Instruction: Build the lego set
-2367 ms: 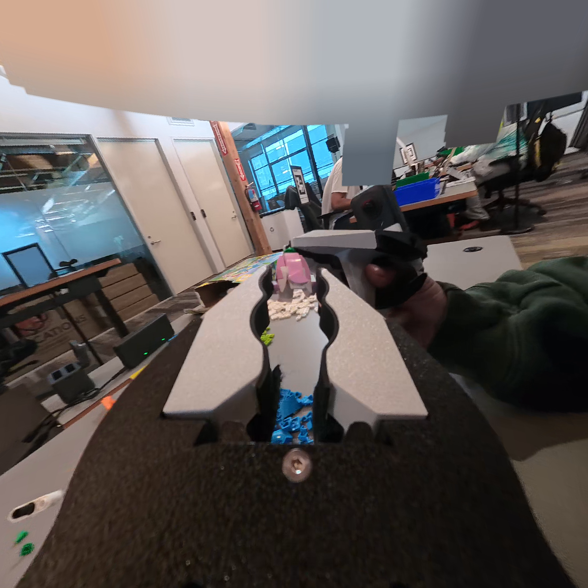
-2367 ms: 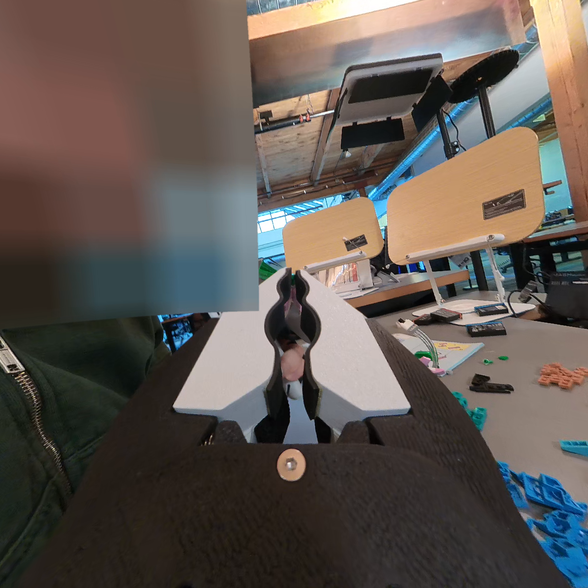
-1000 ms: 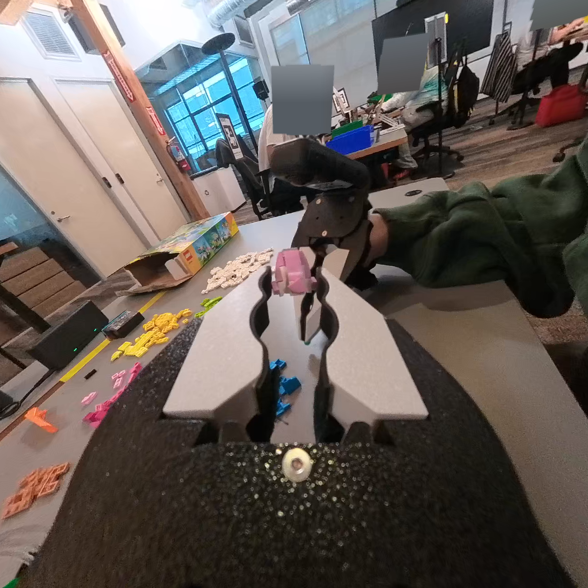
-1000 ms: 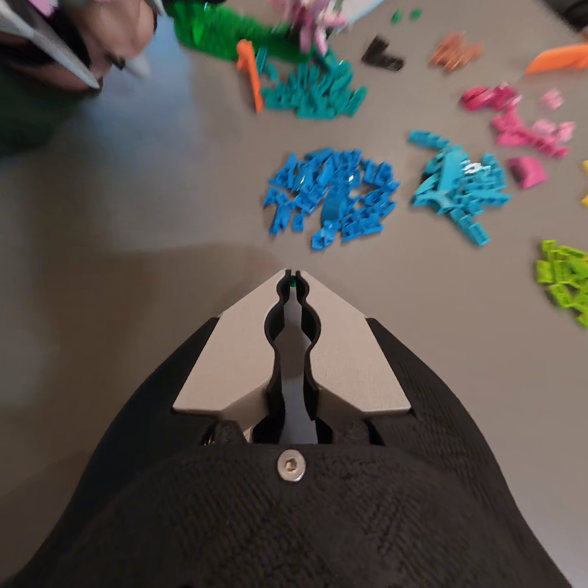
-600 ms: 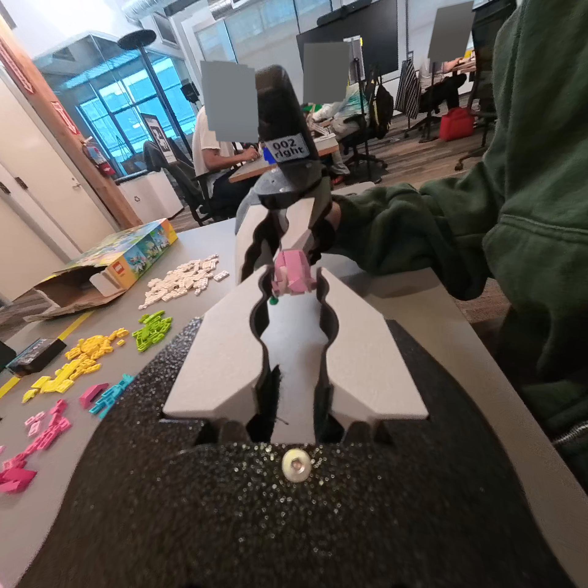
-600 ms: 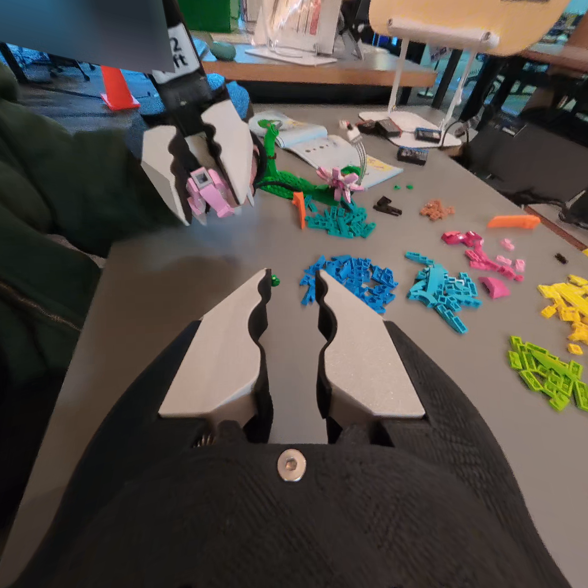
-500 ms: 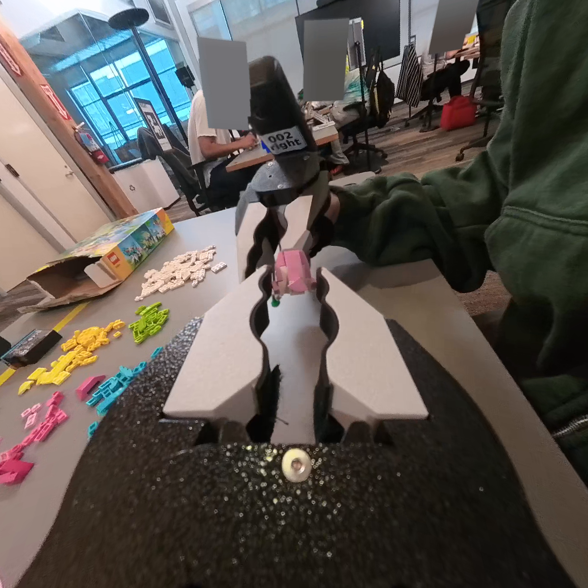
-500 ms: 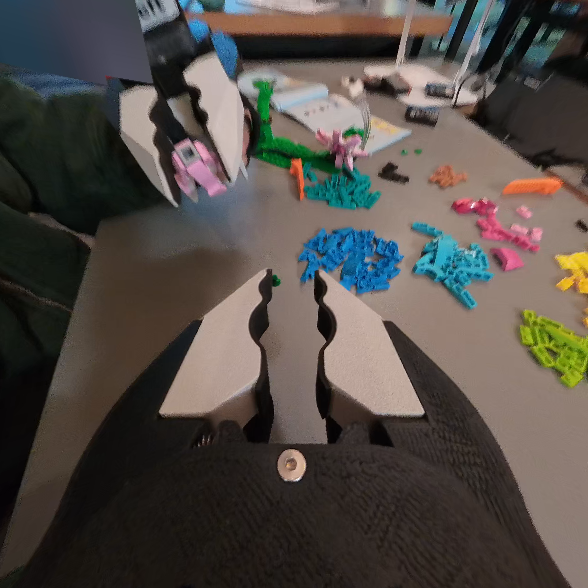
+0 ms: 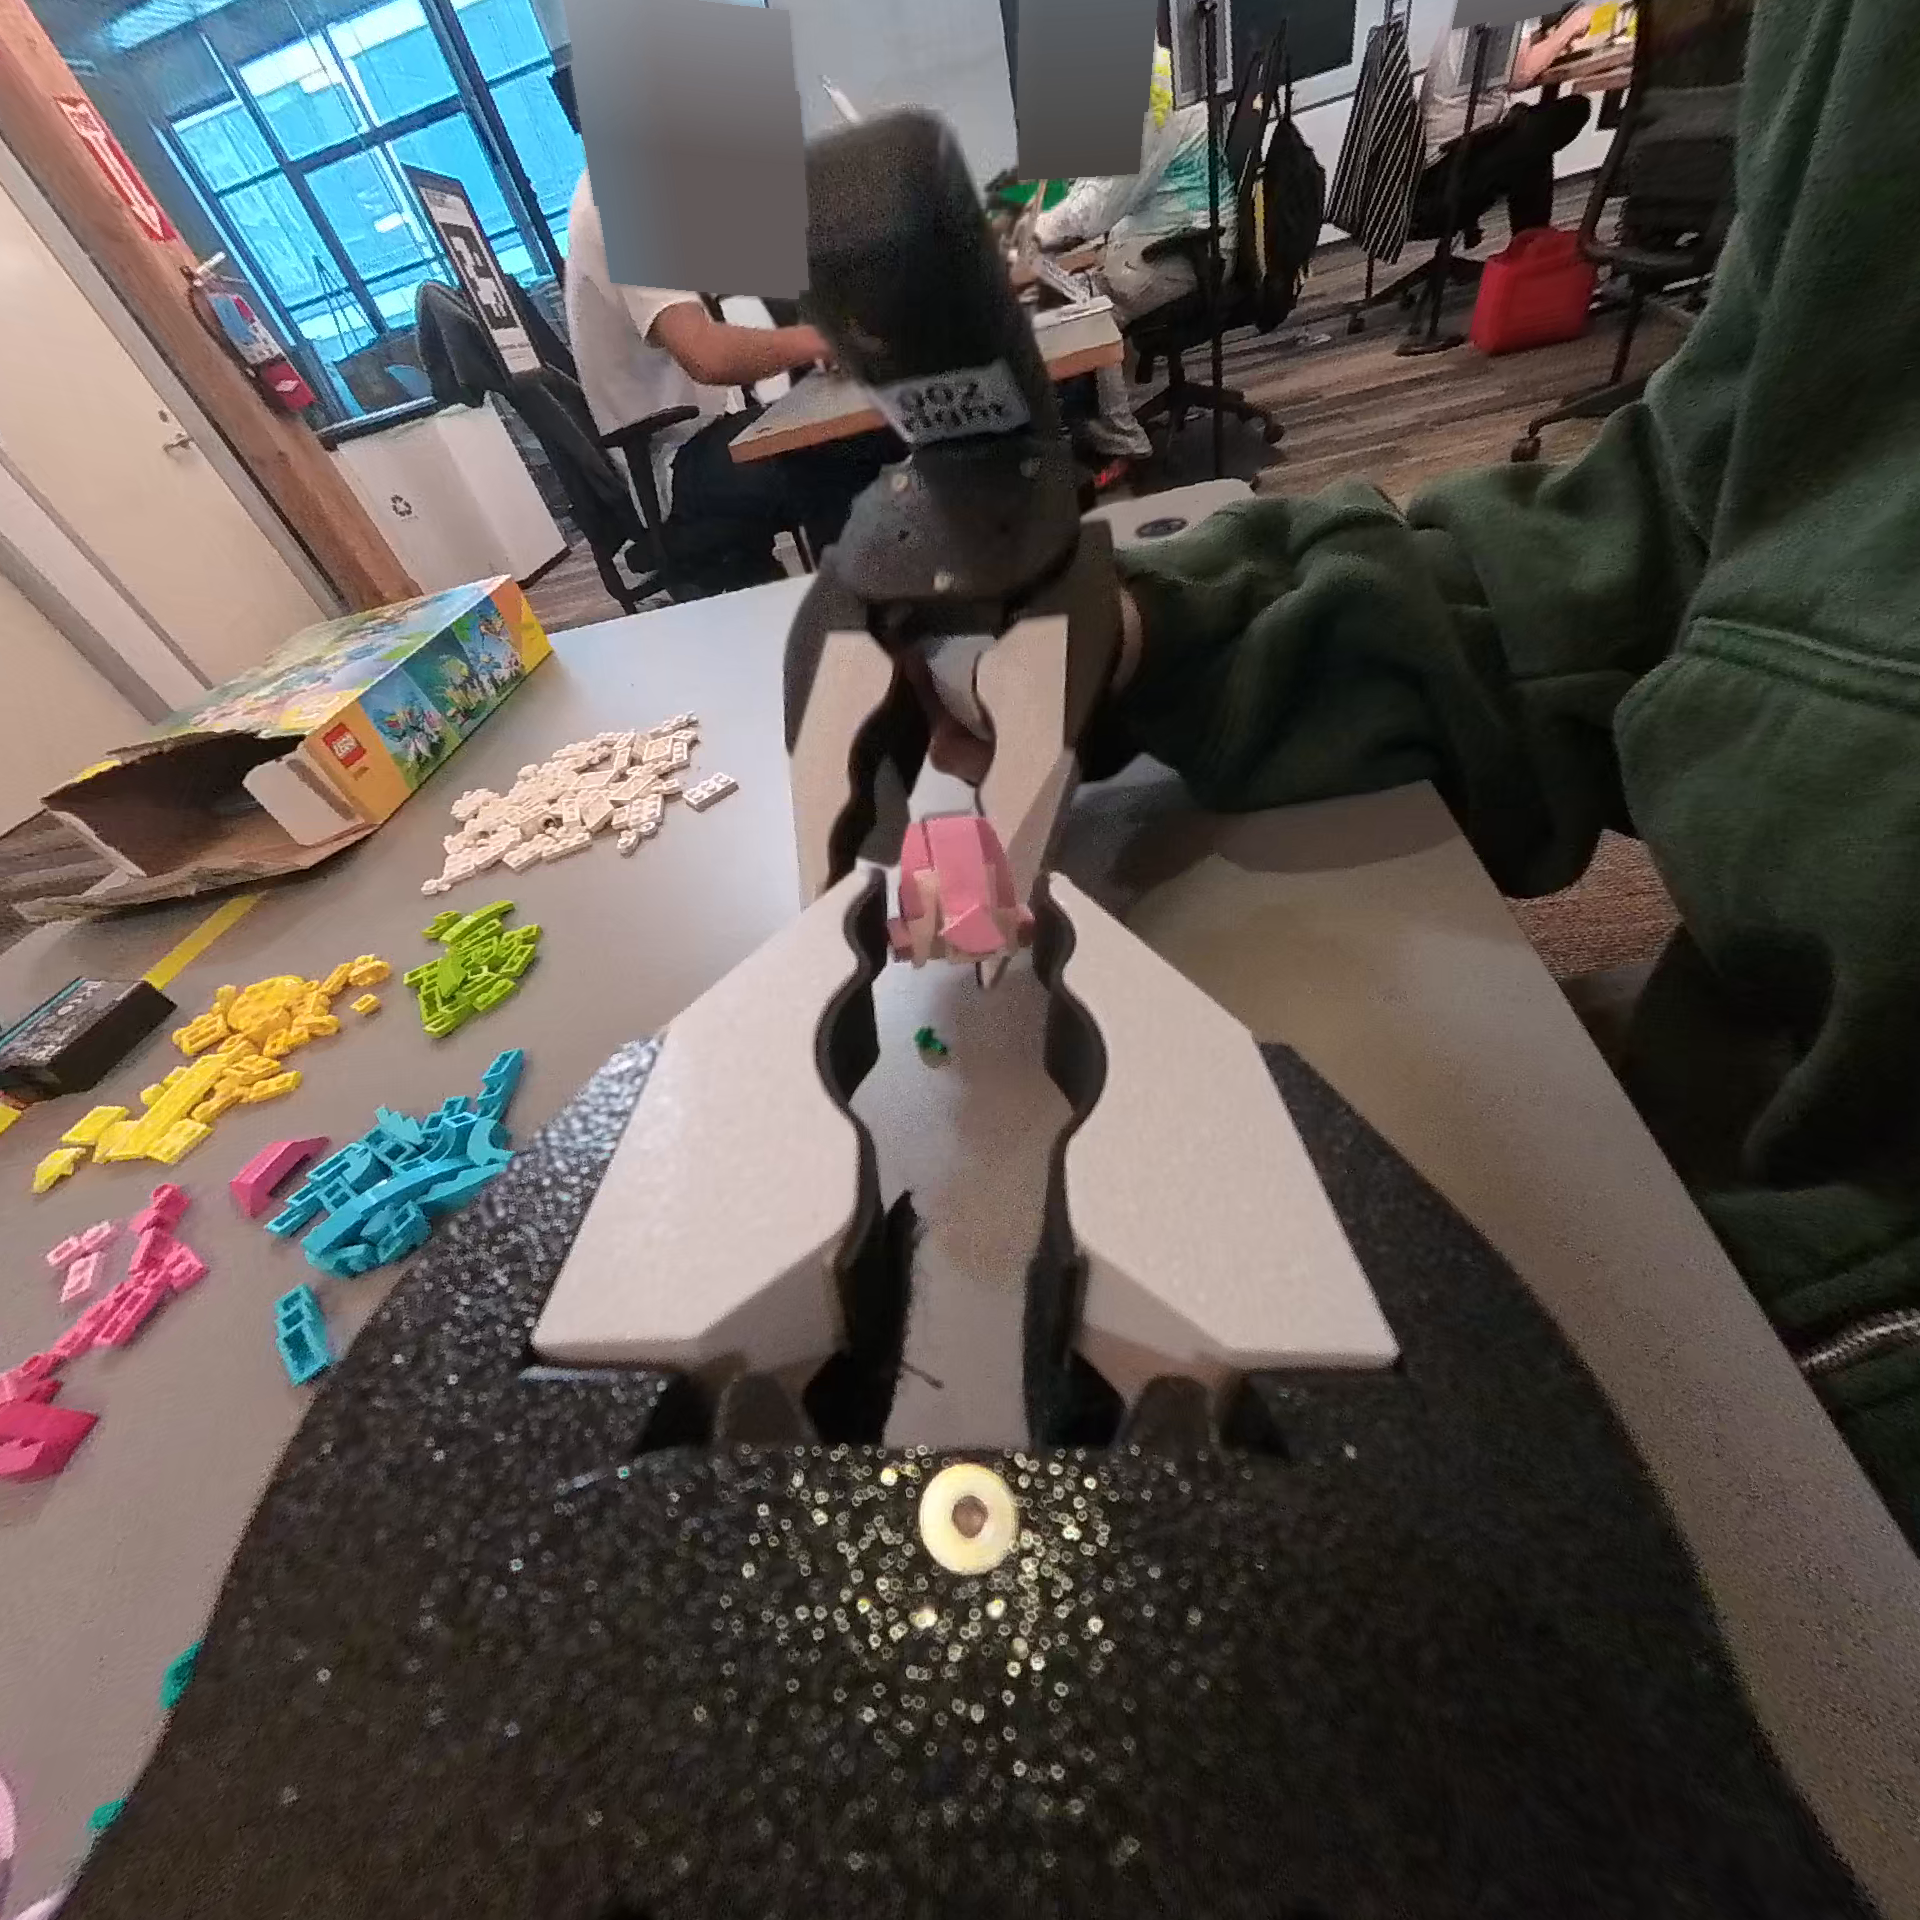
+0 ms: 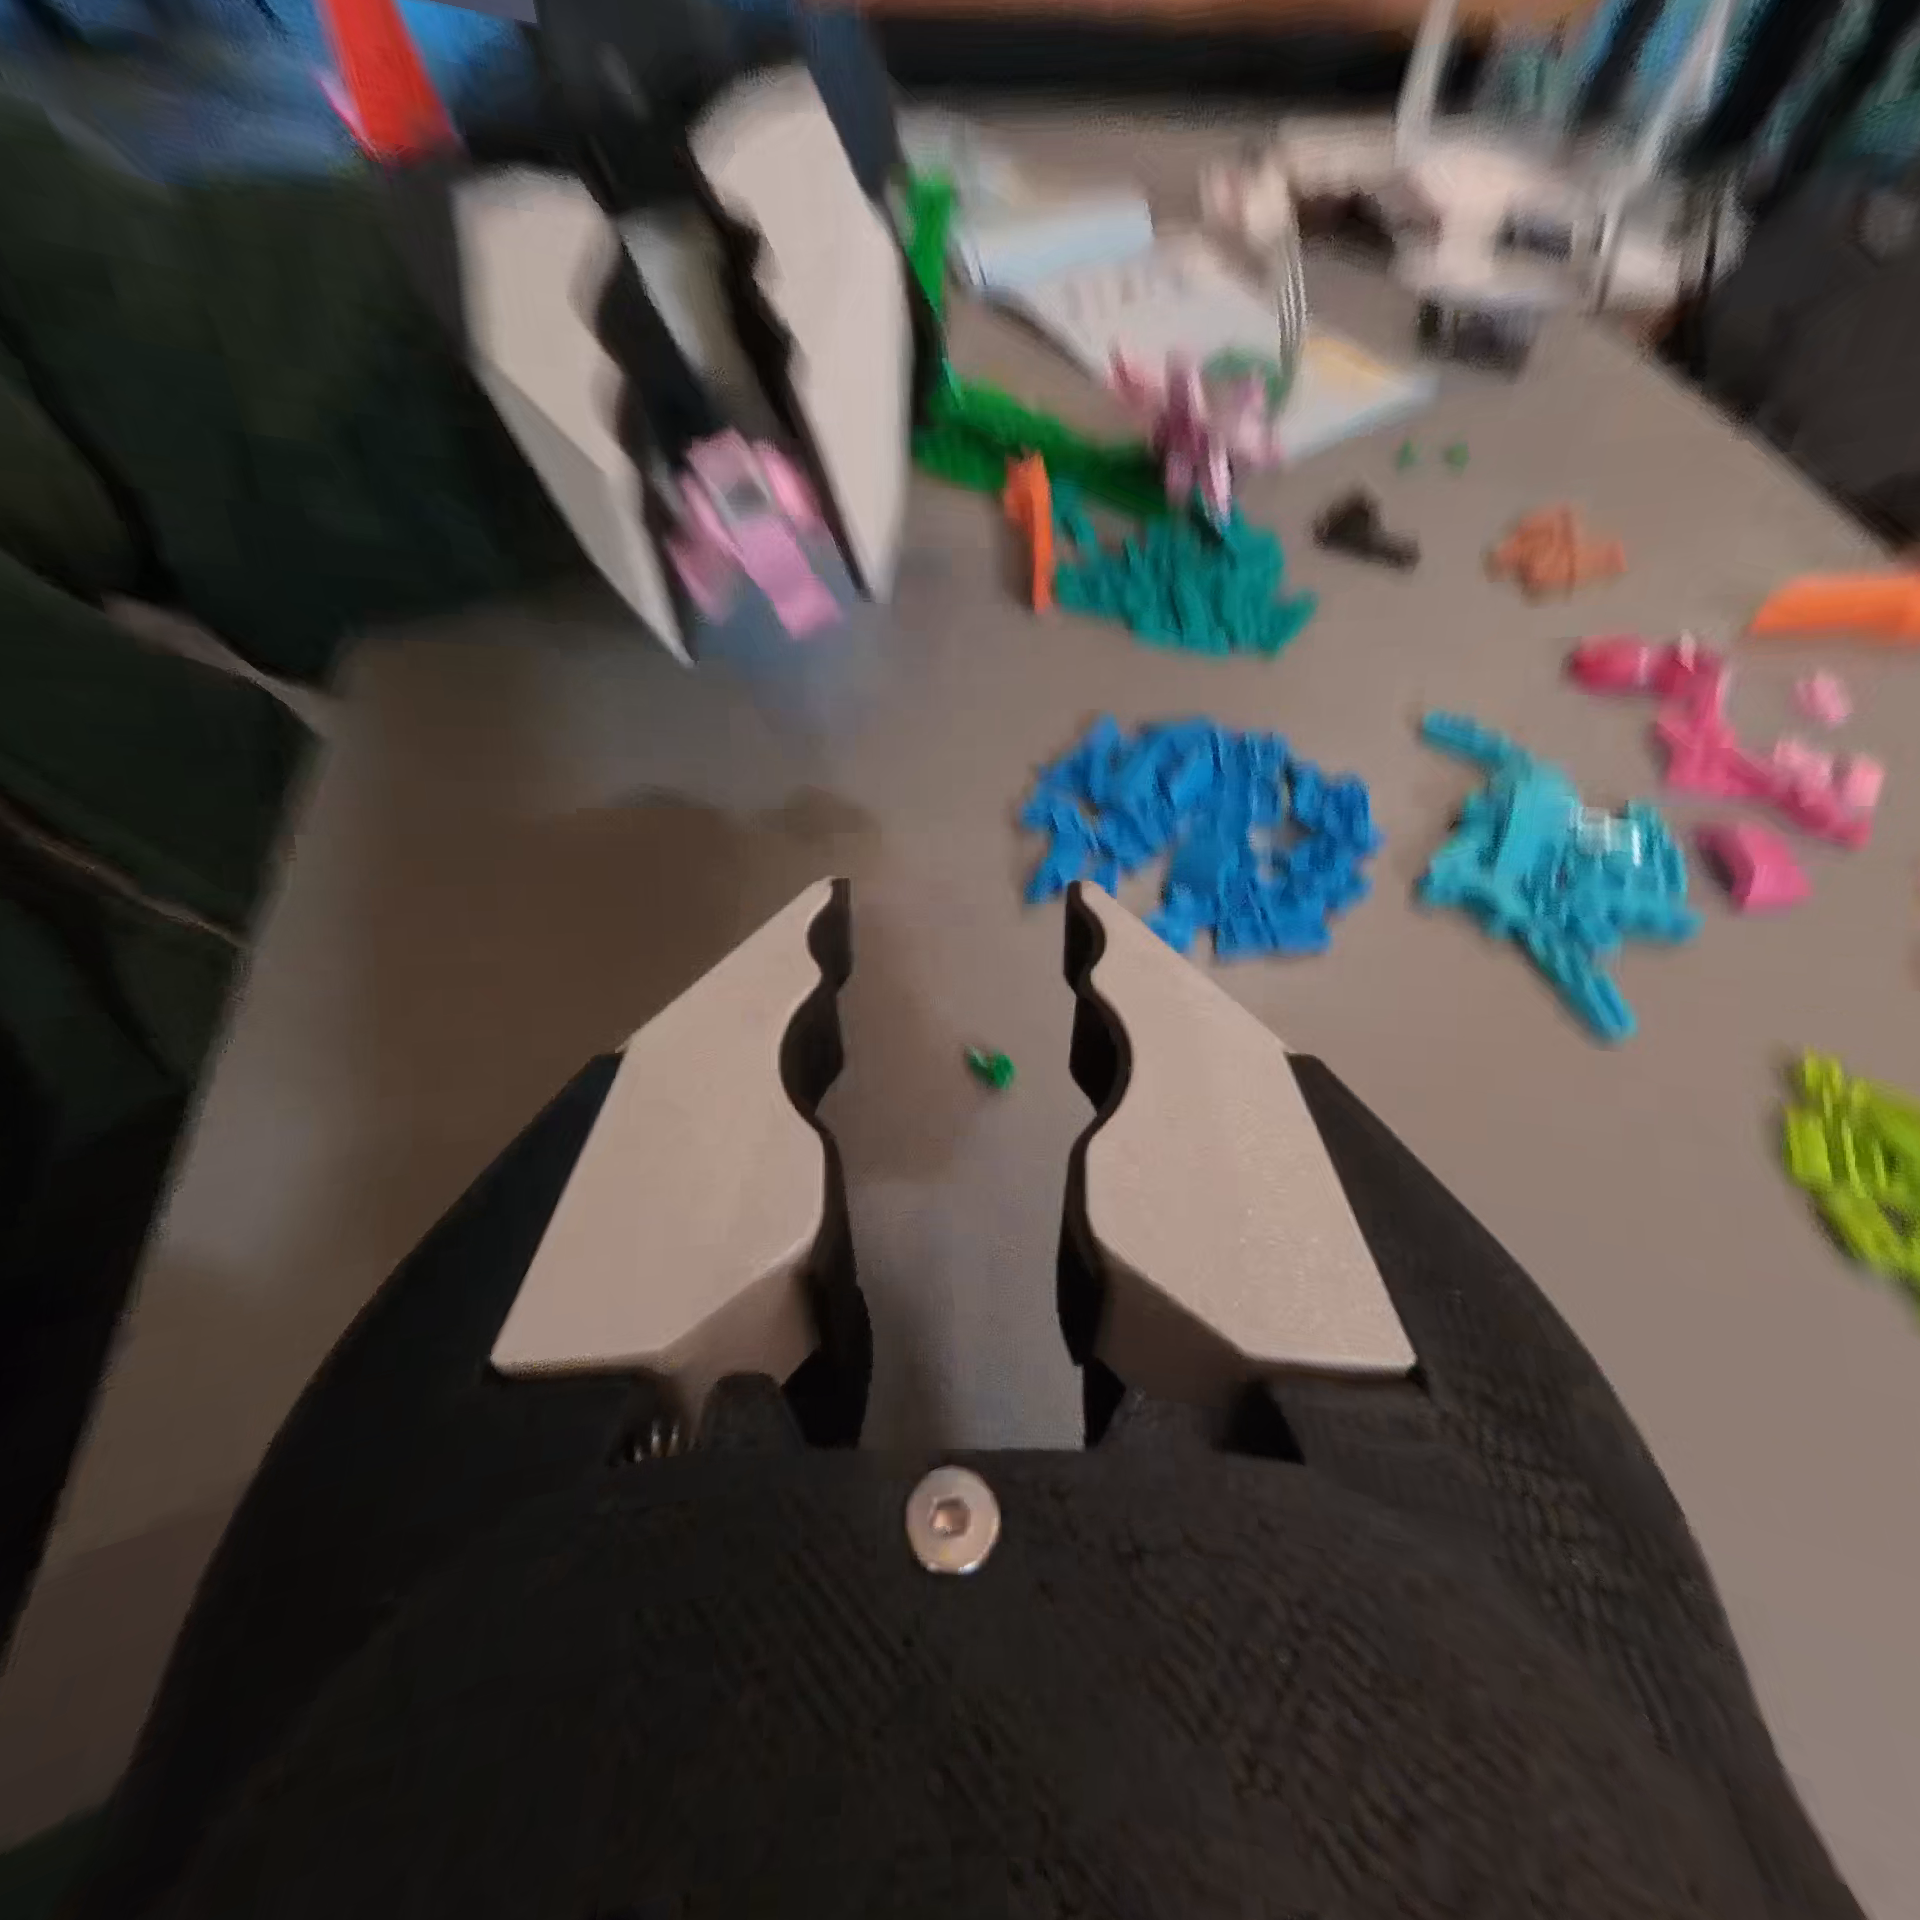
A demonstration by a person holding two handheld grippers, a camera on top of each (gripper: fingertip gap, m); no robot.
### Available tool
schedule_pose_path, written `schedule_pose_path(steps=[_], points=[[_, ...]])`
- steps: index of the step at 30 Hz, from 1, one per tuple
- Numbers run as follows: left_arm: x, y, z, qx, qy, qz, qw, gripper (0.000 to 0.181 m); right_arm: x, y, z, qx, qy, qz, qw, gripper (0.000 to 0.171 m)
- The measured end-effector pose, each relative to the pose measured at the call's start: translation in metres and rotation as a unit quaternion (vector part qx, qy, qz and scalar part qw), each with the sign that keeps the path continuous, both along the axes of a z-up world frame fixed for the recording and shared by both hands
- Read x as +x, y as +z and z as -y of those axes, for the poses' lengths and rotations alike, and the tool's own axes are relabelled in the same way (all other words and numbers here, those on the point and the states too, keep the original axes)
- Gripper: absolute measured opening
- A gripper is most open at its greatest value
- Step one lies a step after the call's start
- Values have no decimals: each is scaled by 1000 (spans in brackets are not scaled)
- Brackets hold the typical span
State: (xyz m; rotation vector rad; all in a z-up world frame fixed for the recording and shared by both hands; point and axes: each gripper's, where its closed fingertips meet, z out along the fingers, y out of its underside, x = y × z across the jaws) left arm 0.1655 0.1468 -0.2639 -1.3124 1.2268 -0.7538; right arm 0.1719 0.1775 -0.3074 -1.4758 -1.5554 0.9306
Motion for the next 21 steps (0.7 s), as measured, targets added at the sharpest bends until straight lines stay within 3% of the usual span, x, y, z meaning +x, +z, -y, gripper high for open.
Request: schedule_pose_path(steps=[3,5,21], points=[[2,0,4,-11,-15,5,1000,25,-4,55,34,26,86,-147,985,24],[5,0,8,-15,-30,5,999,25,-2,70,47,38,111,-191,974,20],[14,0,27,-34,-92,13,995,25,-16,59,61,45,140,-167,975,15]])
